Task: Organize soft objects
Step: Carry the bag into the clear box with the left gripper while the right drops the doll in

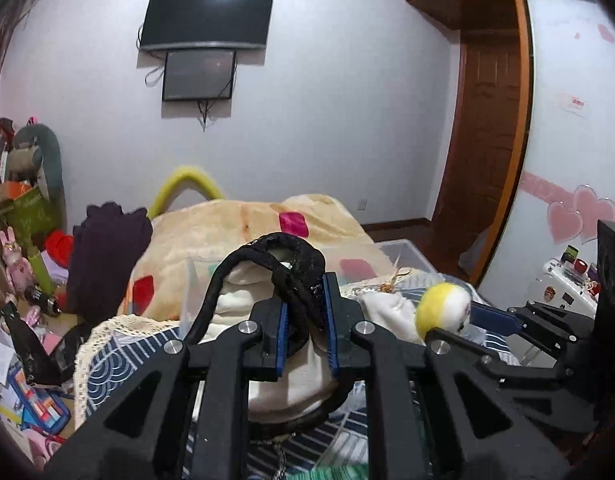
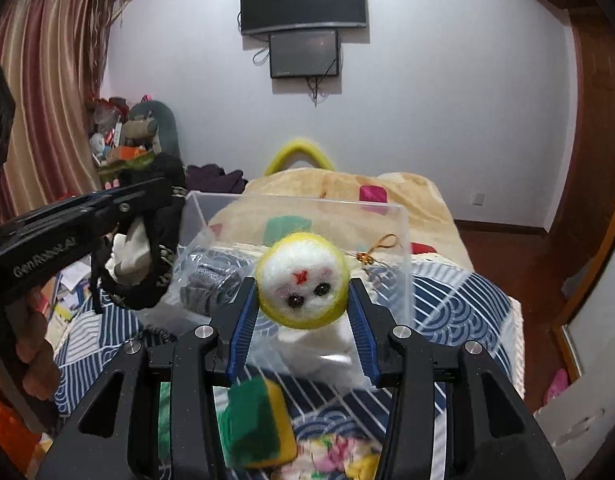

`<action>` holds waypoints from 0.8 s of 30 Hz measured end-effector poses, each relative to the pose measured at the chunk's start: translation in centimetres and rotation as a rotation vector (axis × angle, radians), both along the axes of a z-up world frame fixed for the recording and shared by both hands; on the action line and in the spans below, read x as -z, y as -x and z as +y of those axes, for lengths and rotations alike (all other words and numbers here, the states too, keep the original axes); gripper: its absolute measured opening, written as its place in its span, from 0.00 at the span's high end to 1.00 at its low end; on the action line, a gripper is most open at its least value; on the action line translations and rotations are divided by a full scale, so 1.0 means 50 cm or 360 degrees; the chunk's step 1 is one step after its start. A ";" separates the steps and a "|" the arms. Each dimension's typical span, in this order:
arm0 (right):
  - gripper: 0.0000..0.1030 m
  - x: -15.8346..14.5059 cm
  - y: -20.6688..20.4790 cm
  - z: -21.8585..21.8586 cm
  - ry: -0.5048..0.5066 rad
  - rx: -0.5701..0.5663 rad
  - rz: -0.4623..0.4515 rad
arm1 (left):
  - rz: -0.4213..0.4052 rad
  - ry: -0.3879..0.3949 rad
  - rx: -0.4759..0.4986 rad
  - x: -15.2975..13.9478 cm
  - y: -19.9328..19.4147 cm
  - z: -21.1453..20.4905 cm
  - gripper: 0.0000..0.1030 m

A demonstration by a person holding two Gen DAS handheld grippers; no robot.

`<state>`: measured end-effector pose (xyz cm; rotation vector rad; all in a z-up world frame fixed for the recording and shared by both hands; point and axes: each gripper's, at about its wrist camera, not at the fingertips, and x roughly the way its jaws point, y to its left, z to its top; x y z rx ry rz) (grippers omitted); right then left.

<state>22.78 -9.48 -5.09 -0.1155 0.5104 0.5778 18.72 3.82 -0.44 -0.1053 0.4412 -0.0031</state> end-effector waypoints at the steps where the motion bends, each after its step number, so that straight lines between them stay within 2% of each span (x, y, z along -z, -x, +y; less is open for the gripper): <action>1: 0.60 0.004 -0.009 0.010 0.0014 -0.0010 0.0014 | 0.0023 0.0007 -0.0001 0.009 -0.014 0.000 0.86; 7: 0.60 0.032 -0.044 0.052 0.0114 -0.0030 0.0074 | 0.0125 -0.0010 0.0055 0.052 -0.076 -0.003 0.85; 11: 0.58 0.044 -0.056 0.070 0.0189 -0.0047 0.0117 | 0.0276 0.0035 0.0114 0.076 -0.111 -0.002 0.84; 12: 0.57 0.047 -0.054 0.069 0.0188 -0.0049 0.0118 | 0.0287 0.0041 0.0111 0.080 -0.111 0.000 0.75; 13: 0.53 0.047 -0.052 0.066 0.0187 -0.0054 0.0121 | 0.0288 0.0055 0.0101 0.080 -0.108 0.002 0.61; 14: 0.48 0.047 -0.049 0.064 0.0188 -0.0065 0.0118 | 0.0274 0.0073 0.0086 0.079 -0.102 0.005 0.53; 15: 0.39 0.046 -0.043 0.062 0.0192 -0.0070 0.0104 | 0.0245 0.0084 0.0073 0.076 -0.091 0.006 0.45; 16: 0.35 0.045 -0.040 0.057 0.0196 -0.0066 0.0089 | 0.0227 0.0081 0.0065 0.074 -0.084 0.006 0.43; 21: 0.35 0.025 -0.022 0.034 0.0169 -0.0048 0.0011 | 0.0177 0.0055 0.0060 0.042 -0.044 0.007 0.39; 23: 0.35 0.014 -0.017 0.025 0.0148 -0.0043 -0.0002 | 0.0158 0.0030 0.0044 0.028 -0.022 0.007 0.35; 24: 0.34 0.010 -0.016 0.021 0.0137 -0.0040 -0.0010 | 0.0133 0.0013 0.0034 0.021 -0.007 0.006 0.29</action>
